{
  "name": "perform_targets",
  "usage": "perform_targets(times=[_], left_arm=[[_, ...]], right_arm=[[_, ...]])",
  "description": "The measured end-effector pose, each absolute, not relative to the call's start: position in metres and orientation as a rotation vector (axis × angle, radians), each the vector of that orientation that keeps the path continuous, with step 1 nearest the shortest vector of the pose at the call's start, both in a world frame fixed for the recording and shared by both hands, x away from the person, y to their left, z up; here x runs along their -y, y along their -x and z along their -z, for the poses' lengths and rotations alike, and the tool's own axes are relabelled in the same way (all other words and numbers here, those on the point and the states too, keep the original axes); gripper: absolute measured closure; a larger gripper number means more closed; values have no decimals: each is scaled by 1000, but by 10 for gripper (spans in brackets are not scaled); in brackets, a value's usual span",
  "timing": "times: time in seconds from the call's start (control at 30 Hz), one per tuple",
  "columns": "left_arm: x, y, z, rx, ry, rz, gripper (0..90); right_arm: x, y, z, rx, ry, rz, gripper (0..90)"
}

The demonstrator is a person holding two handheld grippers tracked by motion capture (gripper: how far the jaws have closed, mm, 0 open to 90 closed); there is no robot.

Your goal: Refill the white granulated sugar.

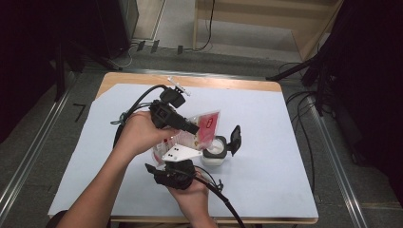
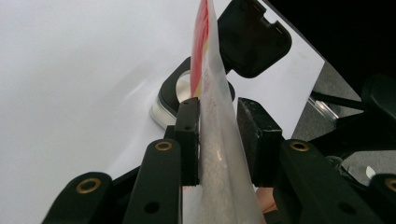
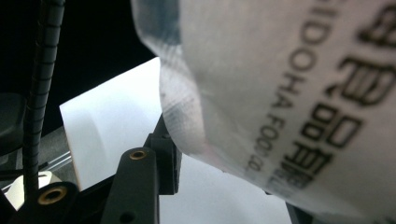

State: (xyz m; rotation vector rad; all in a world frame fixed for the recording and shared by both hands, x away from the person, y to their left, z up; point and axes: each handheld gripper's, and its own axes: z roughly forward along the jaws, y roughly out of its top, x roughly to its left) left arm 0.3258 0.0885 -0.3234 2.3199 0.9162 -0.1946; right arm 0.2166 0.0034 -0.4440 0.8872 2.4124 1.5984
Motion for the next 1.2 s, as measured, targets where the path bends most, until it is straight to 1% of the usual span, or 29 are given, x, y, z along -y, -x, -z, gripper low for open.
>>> perform_targets(times=[0.5,0.73,1.2], left_arm=[[-90,-328,328,-911,-2336,236,709],[-88,-329,332,-914,-2334,260,712],[-88,-336,345,-931,-2338,265,762]], right_arm=[[-5,-215,452,-2442,-889,-1583,586],[-7,-214,459,-2455,-882,-1560,604],[-8,-214,471,-2481,-871,-1521,592]])
